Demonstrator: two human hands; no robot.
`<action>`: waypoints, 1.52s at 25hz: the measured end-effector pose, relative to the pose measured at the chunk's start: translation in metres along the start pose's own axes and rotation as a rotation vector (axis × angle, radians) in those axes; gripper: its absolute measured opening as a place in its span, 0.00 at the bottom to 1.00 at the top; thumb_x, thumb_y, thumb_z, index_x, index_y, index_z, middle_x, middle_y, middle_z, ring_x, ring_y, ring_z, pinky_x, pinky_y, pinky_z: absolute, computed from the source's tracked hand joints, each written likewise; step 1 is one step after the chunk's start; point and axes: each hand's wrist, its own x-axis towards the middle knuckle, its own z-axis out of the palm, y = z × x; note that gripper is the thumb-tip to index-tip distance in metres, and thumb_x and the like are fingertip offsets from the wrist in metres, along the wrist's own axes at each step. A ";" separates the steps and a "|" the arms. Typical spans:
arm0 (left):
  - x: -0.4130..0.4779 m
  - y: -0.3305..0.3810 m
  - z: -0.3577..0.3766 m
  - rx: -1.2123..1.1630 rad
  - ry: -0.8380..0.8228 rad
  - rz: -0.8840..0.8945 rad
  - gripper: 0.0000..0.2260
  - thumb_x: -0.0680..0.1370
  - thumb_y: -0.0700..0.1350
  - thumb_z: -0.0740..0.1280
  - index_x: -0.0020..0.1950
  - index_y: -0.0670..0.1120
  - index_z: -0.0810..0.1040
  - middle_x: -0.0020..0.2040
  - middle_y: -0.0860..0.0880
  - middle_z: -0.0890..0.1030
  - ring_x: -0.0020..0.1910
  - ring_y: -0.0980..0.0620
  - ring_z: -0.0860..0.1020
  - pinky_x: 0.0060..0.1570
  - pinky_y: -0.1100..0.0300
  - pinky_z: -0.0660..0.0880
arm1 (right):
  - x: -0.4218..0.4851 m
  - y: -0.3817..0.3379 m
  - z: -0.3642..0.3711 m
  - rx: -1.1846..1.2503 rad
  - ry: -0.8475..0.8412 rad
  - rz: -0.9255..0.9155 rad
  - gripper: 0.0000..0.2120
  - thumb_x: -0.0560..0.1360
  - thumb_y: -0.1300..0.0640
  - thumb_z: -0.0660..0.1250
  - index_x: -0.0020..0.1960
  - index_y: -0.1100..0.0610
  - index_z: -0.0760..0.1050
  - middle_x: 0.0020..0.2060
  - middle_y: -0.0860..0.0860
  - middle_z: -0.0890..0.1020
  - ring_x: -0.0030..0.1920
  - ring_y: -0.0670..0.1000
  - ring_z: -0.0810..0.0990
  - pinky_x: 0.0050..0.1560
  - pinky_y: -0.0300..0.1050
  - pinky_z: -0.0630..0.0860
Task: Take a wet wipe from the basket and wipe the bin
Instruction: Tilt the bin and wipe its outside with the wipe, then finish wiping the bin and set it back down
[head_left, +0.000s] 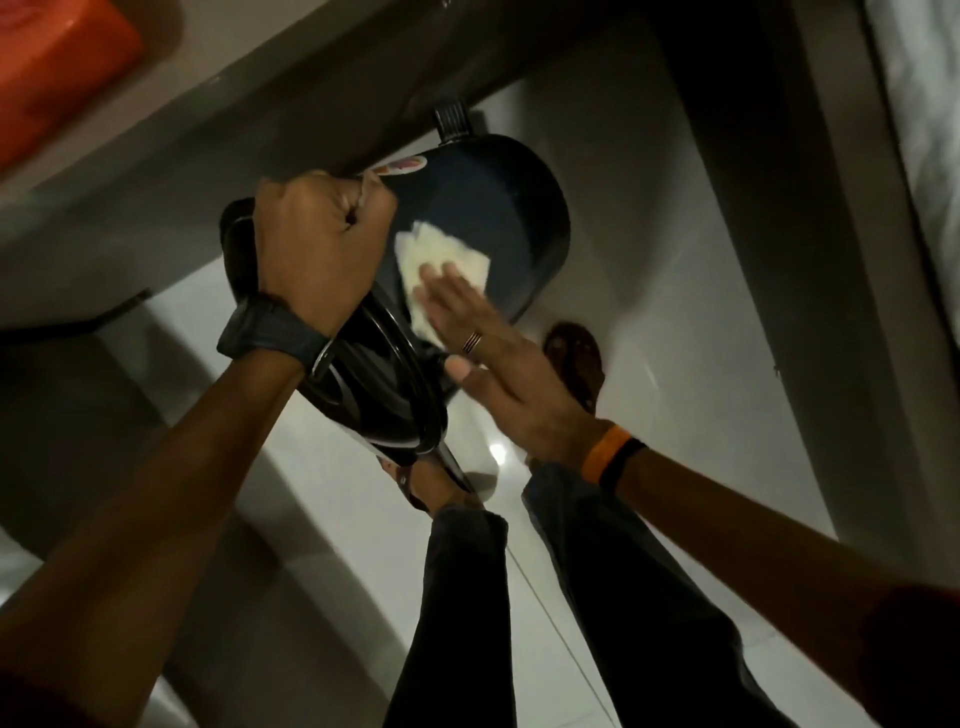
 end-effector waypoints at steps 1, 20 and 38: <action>0.000 0.004 0.000 0.035 -0.008 0.033 0.25 0.80 0.41 0.63 0.24 0.47 0.59 0.21 0.55 0.59 0.23 0.54 0.60 0.39 0.55 0.64 | 0.003 0.004 -0.001 -0.040 -0.007 -0.047 0.26 0.86 0.51 0.50 0.82 0.55 0.55 0.83 0.52 0.55 0.84 0.48 0.47 0.84 0.53 0.46; -0.083 0.054 0.030 0.580 -0.379 1.269 0.11 0.77 0.45 0.59 0.50 0.51 0.81 0.51 0.48 0.83 0.56 0.46 0.79 0.63 0.43 0.68 | -0.024 0.064 -0.003 0.399 0.680 1.194 0.09 0.76 0.55 0.66 0.49 0.57 0.82 0.50 0.59 0.86 0.55 0.66 0.84 0.59 0.62 0.82; -0.146 -0.052 0.024 0.598 -0.470 0.854 0.54 0.66 0.64 0.74 0.80 0.49 0.44 0.82 0.46 0.46 0.80 0.43 0.46 0.73 0.27 0.46 | -0.067 0.008 -0.017 0.393 0.593 1.016 0.06 0.81 0.66 0.65 0.57 0.66 0.78 0.58 0.64 0.81 0.56 0.62 0.84 0.41 0.45 0.87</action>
